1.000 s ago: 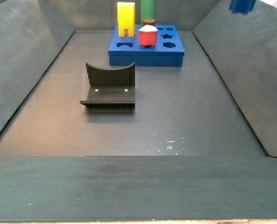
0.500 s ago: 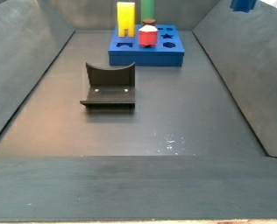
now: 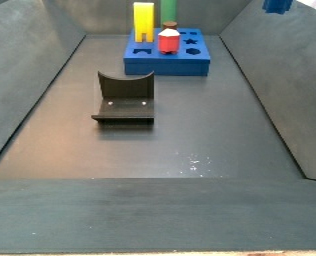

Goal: Pick up the star object. Move up. Move to above the board. Insert the star object.
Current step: Move to above the board.

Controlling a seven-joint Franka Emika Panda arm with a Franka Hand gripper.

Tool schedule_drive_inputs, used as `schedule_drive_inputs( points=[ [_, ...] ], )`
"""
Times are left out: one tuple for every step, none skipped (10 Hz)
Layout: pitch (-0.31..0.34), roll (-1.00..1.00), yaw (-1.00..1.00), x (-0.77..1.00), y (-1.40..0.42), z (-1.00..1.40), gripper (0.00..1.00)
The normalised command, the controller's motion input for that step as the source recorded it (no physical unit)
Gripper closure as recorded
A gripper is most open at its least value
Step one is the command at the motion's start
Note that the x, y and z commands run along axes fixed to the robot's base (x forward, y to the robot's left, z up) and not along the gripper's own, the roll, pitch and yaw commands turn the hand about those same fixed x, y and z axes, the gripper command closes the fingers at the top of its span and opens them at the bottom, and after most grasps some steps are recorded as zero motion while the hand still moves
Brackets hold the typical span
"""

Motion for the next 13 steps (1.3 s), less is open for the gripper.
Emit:
schedule_drive_inputs(
  points=[
    [0.065, -0.03, 0.04, -0.53, -0.03, 0.02, 1.0],
    [0.065, -0.03, 0.04, -0.53, -0.03, 0.02, 1.0],
    [0.065, -0.03, 0.04, -0.53, -0.03, 0.02, 1.0],
    [0.065, -0.03, 0.04, -0.53, -0.03, 0.02, 1.0],
    [0.065, -0.03, 0.04, -0.53, -0.03, 0.02, 1.0],
    [0.065, -0.03, 0.04, -0.53, -0.03, 0.02, 1.0],
    [0.065, -0.03, 0.04, -0.53, -0.03, 0.02, 1.0],
    [0.065, -0.03, 0.04, -0.53, -0.03, 0.02, 1.0],
    [0.065, -0.03, 0.04, -0.53, -0.03, 0.02, 1.0],
    [0.065, -0.03, 0.04, -0.53, -0.03, 0.02, 1.0],
    [0.065, -0.03, 0.04, -0.53, -0.03, 0.02, 1.0],
    [0.065, -0.03, 0.04, -0.53, -0.03, 0.02, 1.0],
    [0.065, -0.03, 0.04, -0.53, -0.03, 0.02, 1.0]
  ],
)
